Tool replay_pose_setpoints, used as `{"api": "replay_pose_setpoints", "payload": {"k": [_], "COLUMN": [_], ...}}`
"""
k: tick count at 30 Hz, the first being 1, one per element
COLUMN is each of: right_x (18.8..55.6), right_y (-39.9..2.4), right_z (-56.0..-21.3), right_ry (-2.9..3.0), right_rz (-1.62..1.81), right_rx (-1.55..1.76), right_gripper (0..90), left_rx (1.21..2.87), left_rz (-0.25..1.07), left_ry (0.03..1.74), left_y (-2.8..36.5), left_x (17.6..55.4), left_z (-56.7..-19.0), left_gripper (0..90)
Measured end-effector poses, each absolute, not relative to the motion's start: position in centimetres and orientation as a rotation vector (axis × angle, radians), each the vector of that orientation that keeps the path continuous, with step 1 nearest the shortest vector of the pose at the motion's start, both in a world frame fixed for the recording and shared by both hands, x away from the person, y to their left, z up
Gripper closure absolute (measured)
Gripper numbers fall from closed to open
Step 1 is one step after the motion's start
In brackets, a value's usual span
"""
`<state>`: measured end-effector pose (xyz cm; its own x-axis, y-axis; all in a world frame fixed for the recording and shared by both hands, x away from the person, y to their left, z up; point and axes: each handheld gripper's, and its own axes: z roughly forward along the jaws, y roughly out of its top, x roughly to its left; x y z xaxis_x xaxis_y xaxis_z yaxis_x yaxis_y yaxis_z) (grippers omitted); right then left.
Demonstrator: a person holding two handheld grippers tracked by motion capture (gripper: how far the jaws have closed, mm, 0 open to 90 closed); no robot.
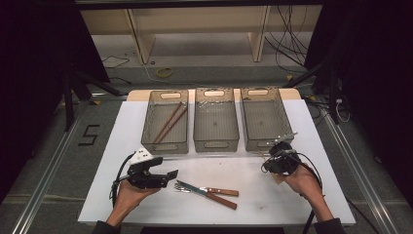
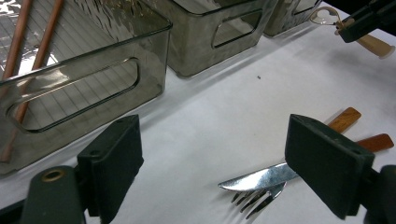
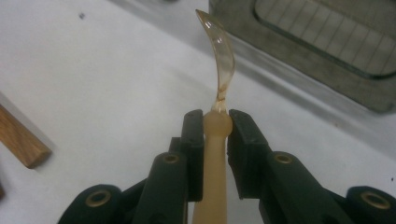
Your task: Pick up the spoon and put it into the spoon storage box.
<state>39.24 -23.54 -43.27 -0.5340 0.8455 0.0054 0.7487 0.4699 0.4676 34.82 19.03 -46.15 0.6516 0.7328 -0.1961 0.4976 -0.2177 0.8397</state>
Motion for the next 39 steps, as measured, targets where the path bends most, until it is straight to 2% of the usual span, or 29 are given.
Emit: {"api": "replay_pose_setpoints", "payload": {"k": [15, 39], "right_x": [41.1, 45.8], "right_y": [-21.5, -15.9], "right_z": [-40.4, -36.6], "right_ry": [2.481, 2.458], "right_rz": [0.794, 0.928], "right_rx": [1.297, 1.215], "right_gripper": [77.3, 77.4], "left_rx": [1.857, 1.841], "left_rz": [0.321, 0.337], "left_ry": [0.956, 0.947], "left_y": [19.5, 19.9], "left_x": [34.4, 34.1], "left_z": [-46.3, -46.3], "left_gripper": [18.4, 18.4]}}
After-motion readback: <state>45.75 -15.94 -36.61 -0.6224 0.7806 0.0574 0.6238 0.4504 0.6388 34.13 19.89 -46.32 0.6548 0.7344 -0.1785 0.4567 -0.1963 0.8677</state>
